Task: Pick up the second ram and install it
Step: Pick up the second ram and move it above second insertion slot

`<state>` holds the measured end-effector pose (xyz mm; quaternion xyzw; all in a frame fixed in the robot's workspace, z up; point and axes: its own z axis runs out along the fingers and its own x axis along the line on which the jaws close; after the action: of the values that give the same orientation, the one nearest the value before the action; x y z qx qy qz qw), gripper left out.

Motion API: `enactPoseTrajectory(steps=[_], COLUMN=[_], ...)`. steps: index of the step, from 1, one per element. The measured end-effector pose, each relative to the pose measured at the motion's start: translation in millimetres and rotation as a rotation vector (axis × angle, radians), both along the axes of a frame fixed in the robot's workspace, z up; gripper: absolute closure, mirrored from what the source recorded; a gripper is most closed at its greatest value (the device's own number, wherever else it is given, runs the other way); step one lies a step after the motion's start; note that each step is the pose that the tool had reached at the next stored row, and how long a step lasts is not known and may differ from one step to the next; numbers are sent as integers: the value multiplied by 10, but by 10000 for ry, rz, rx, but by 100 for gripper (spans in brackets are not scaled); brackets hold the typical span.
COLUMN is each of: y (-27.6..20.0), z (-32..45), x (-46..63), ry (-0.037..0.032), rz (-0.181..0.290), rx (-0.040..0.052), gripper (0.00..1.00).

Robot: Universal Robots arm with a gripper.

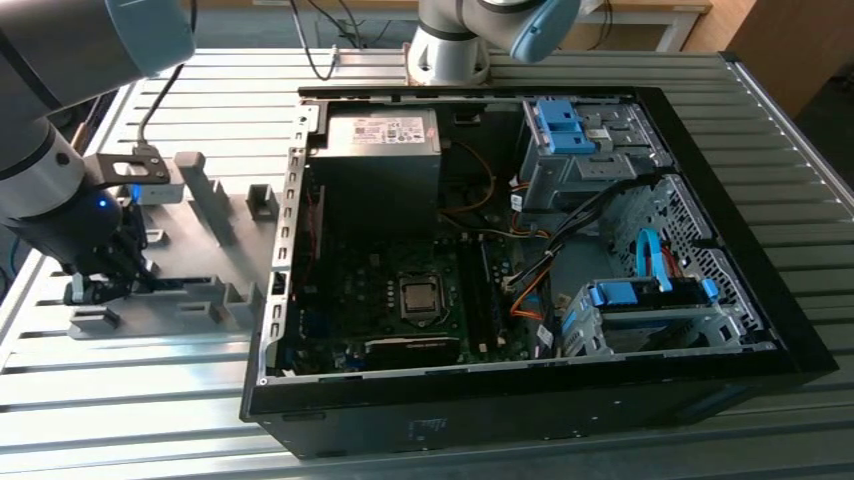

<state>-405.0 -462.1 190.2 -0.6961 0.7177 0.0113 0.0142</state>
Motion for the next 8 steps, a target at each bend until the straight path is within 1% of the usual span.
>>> enactPoseTrajectory(steps=[8], y=[0], z=[63], x=[0], ry=[-1], rz=[0], rx=[1], gripper=[86])
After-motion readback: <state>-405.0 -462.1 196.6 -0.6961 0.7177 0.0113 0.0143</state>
